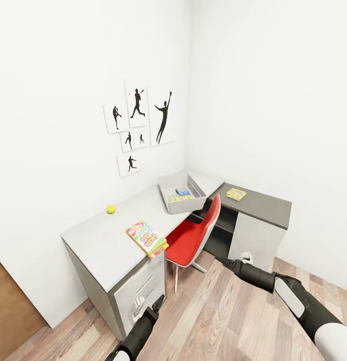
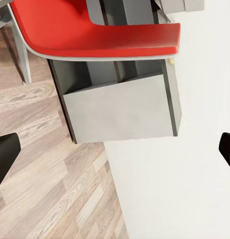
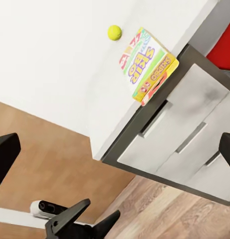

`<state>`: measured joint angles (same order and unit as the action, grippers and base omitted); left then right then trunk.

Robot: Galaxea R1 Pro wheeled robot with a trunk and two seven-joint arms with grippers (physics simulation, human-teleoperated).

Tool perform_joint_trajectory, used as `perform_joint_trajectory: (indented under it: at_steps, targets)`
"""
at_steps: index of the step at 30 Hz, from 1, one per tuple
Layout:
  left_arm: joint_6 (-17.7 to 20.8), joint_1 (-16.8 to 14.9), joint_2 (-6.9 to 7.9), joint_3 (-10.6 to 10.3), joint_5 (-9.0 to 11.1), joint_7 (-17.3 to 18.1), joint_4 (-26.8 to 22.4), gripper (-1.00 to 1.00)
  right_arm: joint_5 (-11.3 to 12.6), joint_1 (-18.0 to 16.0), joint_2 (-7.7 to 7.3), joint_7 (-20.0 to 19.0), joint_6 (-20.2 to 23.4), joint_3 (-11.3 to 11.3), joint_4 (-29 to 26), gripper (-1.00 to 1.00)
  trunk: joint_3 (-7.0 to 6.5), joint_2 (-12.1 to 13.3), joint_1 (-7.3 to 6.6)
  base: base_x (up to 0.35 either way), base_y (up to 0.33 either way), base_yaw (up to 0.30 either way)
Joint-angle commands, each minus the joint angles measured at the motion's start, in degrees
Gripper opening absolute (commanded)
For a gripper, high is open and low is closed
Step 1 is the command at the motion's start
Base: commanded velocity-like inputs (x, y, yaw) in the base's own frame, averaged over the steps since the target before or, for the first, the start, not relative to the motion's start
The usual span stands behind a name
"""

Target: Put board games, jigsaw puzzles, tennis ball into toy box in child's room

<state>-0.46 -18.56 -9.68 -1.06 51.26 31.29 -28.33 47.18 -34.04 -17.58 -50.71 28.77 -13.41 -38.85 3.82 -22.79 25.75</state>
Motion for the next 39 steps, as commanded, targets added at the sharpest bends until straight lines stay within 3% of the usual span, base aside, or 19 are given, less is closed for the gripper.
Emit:
perform_joint_trajectory:
  at_steps: [1, 4, 8, 15, 17, 18, 21, 27, 33, 39]
  targets:
    - [-0.07, -0.06, 0.01, -0.13, 0.37, 0.16, 0.04, 1.00, 0.60, -0.06, -0.07, -0.02, 0.44, -0.13, -0.02, 1.00, 0.13, -0.13, 0.04, 0.000, 0.000, 0.000]
    - [-0.13, -0.01, 0.01, -0.16, 0.35, 0.22, 0.06, 1.00, 0.62, -0.06, -0.08, -0.30, 1.01, 0.43, -0.15, 1.00, 0.13, -0.13, 0.04, 0.000, 0.000, 0.000]
    - [-0.15, 0.00, 0.01, -0.17, 0.34, 0.31, 0.04, 1.00, 0.59, -0.07, -0.04, -0.58, 5.27, 1.51, -4.20, 1.00, 0.13, -0.13, 0.04, 0.000, 0.000, 0.000]
    - [-0.19, 0.01, 0.01, -0.15, 0.33, 0.35, 0.03, 1.00, 0.52, -0.56, 0.18, -0.21, 15.74, 3.25, -22.89, 1.00, 0.13, -0.13, 0.04, 0.000, 0.000, 0.000]
    - [-0.22, 0.01, 0.00, -0.20, 0.33, 0.36, 0.03, 1.00, 0.42, -1.64, 0.21, 0.71, 21.37, 5.76, -25.79, 1.00, 0.13, -0.13, 0.04, 0.000, 0.000, 0.000]
    - [-0.23, 0.01, 0.00, -0.47, 0.33, 0.36, 0.03, 1.00, 0.31, -3.38, 0.38, 2.06, 24.80, 8.05, -26.82, 1.00, 0.13, -0.13, 0.04, 0.000, 0.000, 0.000]
    - [-0.24, 0.01, 0.01, -1.69, 0.33, 0.36, 0.03, 1.00, 0.36, -9.50, 0.84, 7.17, 29.41, 12.71, -26.80, 1.00, 0.14, -0.13, 0.04, 0.000, 0.000, 0.053]
    - [-0.13, 0.04, 0.07, -2.50, 0.40, 0.42, -0.03, 1.00, 0.43, -20.10, 1.20, 12.00, 31.23, 14.80, -17.89, 1.00, 0.45, -0.13, 0.04, 0.001, 0.000, 0.156]
    - [2.11, 0.09, 0.14, -2.33, 0.82, 0.44, -0.24, 1.00, 0.15, -22.08, 1.85, 12.70, 31.23, 14.90, -15.19, 1.00, 0.92, -0.13, 0.04, 0.089, -0.035, 0.165]
    - [3.17, 0.10, 0.10, -2.34, 0.98, 0.44, -0.40, 1.00, -0.01, -22.36, 3.03, 12.98, 31.23, 13.03, -14.88, 1.00, 1.41, -0.13, 0.04, 0.027, -0.022, 0.163]
